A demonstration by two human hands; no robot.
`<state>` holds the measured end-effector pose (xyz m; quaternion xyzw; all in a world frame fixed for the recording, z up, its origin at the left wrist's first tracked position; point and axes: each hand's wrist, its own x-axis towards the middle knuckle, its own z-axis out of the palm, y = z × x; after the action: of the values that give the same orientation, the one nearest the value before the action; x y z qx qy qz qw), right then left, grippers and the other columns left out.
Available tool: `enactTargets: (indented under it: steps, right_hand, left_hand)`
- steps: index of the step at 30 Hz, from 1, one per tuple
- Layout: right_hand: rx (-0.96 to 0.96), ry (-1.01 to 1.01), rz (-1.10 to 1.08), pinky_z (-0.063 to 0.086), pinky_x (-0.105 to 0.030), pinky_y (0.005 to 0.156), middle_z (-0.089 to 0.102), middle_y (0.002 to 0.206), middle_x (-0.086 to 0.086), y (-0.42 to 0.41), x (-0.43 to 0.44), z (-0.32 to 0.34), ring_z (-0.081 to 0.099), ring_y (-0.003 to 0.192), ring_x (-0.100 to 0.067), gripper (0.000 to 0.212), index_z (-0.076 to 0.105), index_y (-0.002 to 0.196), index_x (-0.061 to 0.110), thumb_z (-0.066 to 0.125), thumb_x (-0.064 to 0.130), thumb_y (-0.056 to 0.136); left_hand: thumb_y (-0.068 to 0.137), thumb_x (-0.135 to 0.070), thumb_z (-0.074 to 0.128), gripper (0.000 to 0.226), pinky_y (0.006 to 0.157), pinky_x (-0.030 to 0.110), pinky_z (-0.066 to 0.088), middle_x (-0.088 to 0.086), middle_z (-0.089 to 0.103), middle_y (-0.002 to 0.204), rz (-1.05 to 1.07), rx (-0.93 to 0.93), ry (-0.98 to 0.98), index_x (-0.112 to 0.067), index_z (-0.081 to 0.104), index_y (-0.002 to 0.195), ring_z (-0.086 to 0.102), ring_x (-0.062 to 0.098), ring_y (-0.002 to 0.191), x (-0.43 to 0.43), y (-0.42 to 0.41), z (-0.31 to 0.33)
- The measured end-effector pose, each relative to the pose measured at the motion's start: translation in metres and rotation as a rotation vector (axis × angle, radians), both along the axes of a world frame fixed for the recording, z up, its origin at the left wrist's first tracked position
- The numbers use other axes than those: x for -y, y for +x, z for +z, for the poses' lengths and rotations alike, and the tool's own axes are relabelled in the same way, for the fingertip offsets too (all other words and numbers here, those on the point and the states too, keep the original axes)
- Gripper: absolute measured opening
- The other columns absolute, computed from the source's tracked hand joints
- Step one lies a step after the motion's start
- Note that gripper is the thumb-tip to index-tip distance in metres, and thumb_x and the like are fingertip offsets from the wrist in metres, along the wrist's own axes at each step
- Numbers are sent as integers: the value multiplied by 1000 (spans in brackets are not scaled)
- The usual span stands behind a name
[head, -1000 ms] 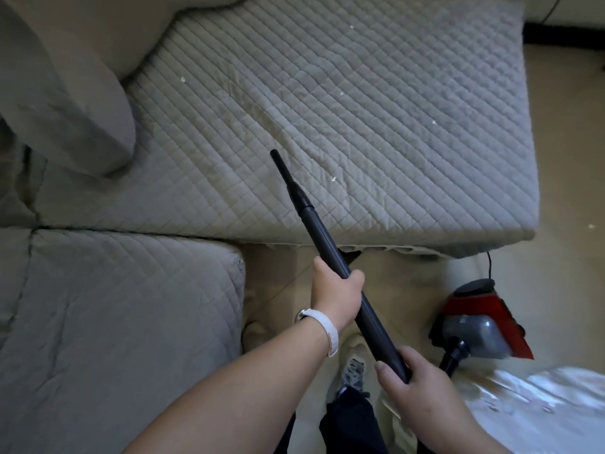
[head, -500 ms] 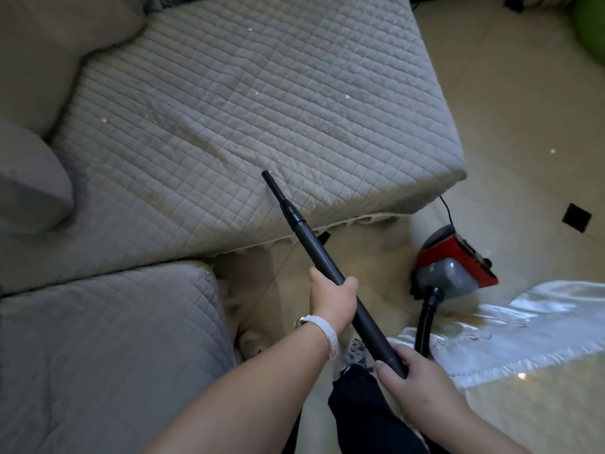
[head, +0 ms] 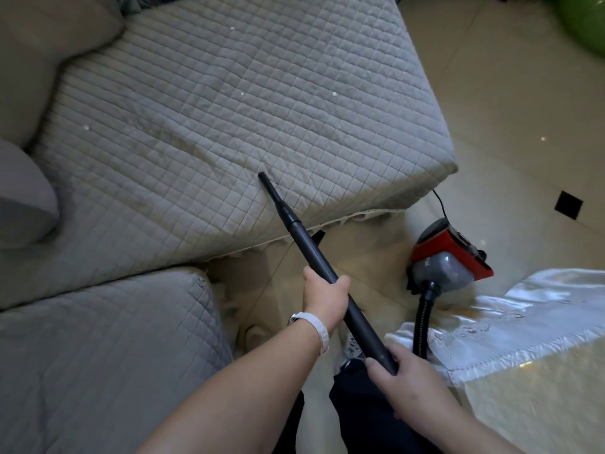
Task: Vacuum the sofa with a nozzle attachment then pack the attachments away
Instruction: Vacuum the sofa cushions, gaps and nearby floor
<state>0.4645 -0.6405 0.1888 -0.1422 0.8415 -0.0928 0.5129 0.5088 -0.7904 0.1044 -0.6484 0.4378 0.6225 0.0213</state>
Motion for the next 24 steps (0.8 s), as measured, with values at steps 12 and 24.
enactTargets:
  steps: [12, 24]
  right_hand:
    - [9, -67, -72, 53, -37, 56, 61, 56, 0, -10, 23, -14, 59, 47, -13, 16, 57, 82, 29, 63, 43, 88]
    - [55, -130, -219, 57, -45, 63, 59, 54, 5, -73, 17, -26, 59, 50, -16, 26, 60, 88, 20, 59, 46, 88]
  left_hand:
    - [88, -22, 60, 41, 54, 26, 46, 4, 56, 89, -42, -37, -53, -12, 40, 122, 59, 17, 68, 30, -18, -9]
    - [88, -24, 61, 45, 61, 30, 47, 4, 57, 97, -145, -51, -136, -16, 39, 126, 59, 17, 76, 27, -103, -7]
